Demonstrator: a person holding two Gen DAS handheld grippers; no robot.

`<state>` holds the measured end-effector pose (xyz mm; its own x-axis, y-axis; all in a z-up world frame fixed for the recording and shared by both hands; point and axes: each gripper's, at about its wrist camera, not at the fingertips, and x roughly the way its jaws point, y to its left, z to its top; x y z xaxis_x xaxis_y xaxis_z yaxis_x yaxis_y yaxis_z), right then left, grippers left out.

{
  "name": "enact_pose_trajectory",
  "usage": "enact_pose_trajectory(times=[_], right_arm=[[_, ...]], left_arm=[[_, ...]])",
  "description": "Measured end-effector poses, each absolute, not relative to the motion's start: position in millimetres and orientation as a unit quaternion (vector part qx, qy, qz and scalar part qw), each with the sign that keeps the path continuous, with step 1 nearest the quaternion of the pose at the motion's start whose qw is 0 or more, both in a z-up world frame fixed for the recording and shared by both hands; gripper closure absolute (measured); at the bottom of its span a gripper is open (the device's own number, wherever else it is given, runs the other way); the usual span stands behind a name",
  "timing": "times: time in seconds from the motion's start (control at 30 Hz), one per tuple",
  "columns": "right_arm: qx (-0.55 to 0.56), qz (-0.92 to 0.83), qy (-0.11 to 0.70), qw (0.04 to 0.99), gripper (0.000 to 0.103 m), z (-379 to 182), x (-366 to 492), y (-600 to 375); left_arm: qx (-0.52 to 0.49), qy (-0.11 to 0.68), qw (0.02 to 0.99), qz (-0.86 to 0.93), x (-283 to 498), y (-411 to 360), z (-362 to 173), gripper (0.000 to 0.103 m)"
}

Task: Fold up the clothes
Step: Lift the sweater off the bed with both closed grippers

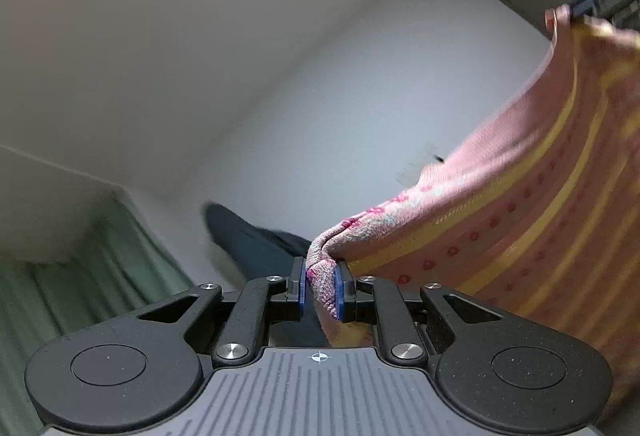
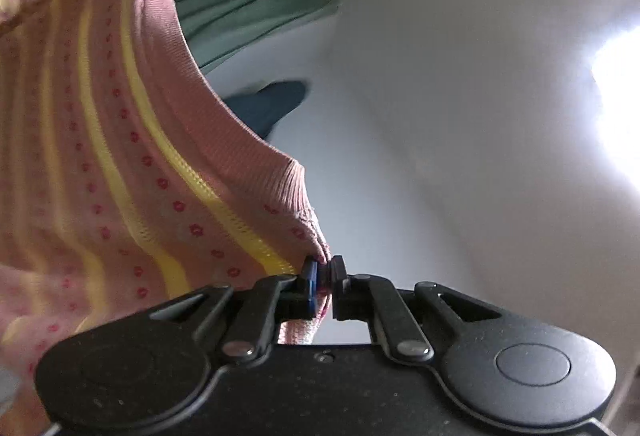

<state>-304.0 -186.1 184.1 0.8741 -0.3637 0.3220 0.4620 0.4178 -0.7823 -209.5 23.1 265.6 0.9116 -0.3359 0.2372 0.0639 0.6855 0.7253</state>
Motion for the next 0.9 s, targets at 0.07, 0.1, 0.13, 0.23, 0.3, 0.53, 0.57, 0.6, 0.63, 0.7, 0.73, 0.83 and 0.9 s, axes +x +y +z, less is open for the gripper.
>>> enact_pose_trajectory(times=[0.07,0.1,0.13,0.23,0.3,0.53,0.57,0.6,0.63,0.7,0.73,0.83,0.9], right_arm=[[-0.486,-0.267,-0.075,0.829,0.096,213,-306,-179],[-0.487,-0.276,-0.083,0.824,0.096,226,-305,-177],[-0.487,-0.283,-0.086,0.822,0.096,238,-302,-176],[-0.492,-0.29,-0.063,0.818,0.096,264,-275,-184],[-0.498,-0.282,-0.028,0.82,0.096,266,-245,-195],[-0.516,-0.302,0.047,0.8,0.096,255,-139,-235],[-0.513,-0.316,0.042,0.797,0.096,265,-131,-238],[-0.511,-0.329,0.036,0.793,0.096,275,-125,-241],[-0.509,-0.343,0.029,0.789,0.096,288,-122,-242],[-0.513,-0.365,0.01,0.777,0.096,308,-125,-241],[-0.52,-0.372,0.002,0.769,0.096,315,-130,-240],[-0.541,-0.374,-0.019,0.753,0.096,317,-157,-229],[-0.558,-0.356,-0.026,0.749,0.096,299,-184,-215]], left_arm=[[0.375,-0.193,0.901,-0.102,-209,31,285,0.09],[0.364,-0.196,0.904,-0.106,-207,34,295,0.09],[0.349,-0.197,0.909,-0.113,-203,37,304,0.09],[0.307,-0.179,0.923,-0.146,-179,42,324,0.09],[0.305,-0.154,0.925,-0.166,-151,37,322,0.09],[0.334,-0.091,0.922,-0.173,-48,-3,311,0.089],[0.34,-0.102,0.921,-0.162,-40,-9,320,0.089],[0.346,-0.115,0.919,-0.15,-34,-14,331,0.089],[0.35,-0.129,0.917,-0.139,-34,-16,343,0.09],[0.352,-0.155,0.914,-0.126,-38,-15,364,0.09],[0.352,-0.167,0.913,-0.12,-41,-15,373,0.09],[0.36,-0.19,0.906,-0.118,-63,-5,380,0.09],[0.388,-0.193,0.892,-0.131,-80,4,361,0.089]])
